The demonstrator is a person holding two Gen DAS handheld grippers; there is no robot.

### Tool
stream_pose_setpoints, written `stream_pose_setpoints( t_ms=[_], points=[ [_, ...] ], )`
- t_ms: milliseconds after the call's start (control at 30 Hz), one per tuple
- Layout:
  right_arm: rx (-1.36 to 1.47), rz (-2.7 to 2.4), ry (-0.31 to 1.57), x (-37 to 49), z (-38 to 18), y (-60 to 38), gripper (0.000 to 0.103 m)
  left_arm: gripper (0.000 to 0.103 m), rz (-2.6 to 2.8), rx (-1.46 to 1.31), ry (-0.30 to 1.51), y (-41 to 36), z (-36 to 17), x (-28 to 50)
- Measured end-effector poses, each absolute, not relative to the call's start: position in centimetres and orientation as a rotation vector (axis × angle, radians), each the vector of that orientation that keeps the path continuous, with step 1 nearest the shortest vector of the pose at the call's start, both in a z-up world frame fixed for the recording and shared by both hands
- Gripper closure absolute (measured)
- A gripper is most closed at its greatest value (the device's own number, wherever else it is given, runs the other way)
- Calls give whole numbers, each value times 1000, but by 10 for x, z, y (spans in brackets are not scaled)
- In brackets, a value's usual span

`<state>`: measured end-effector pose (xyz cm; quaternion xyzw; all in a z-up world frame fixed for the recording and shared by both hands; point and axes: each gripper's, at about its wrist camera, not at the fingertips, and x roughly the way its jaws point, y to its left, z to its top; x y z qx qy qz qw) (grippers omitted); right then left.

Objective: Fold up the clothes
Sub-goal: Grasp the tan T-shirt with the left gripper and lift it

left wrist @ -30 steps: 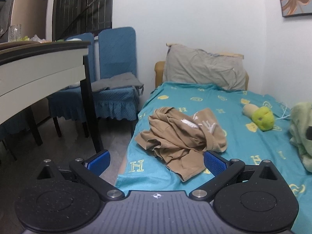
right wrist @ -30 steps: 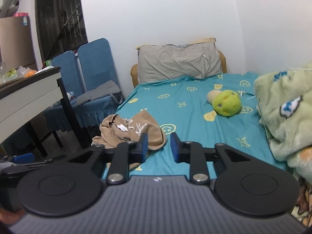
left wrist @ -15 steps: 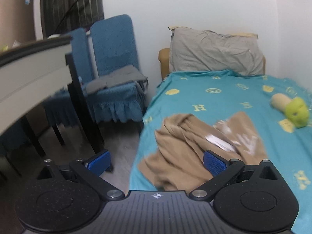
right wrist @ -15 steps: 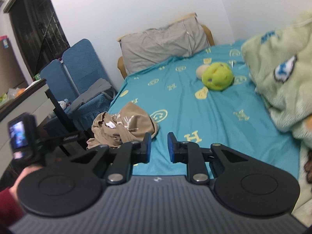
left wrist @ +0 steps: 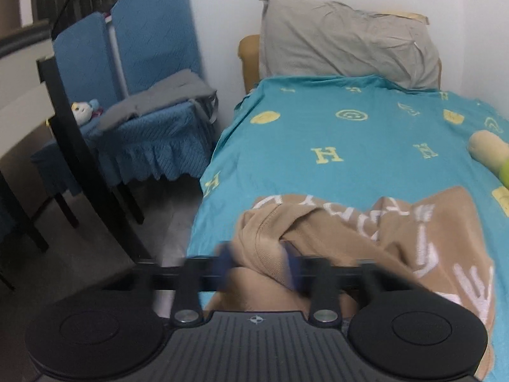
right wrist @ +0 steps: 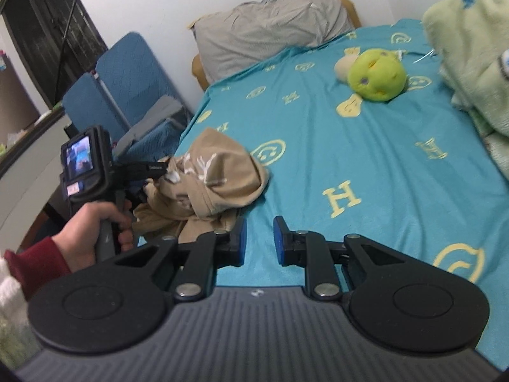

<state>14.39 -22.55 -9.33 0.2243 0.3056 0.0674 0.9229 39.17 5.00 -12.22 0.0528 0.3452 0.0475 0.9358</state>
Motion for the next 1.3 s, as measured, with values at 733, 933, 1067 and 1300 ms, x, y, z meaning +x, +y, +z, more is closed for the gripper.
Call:
stream_pose_setpoints(
  t_ms=[733, 933, 1067, 1300],
  points=[
    [521, 143, 511, 99, -66, -237, 81, 98, -88, 134, 735, 42, -69, 54],
    [514, 120, 547, 102, -72, -239, 81, 81, -58, 205, 833, 43, -93, 54],
    [516, 122, 564, 105, -75, -238, 80, 29, -37, 264, 815, 34, -92, 56],
    [570, 148, 614, 111, -82, -239, 80, 26, -2, 449, 761, 6, -116, 90]
  ],
)
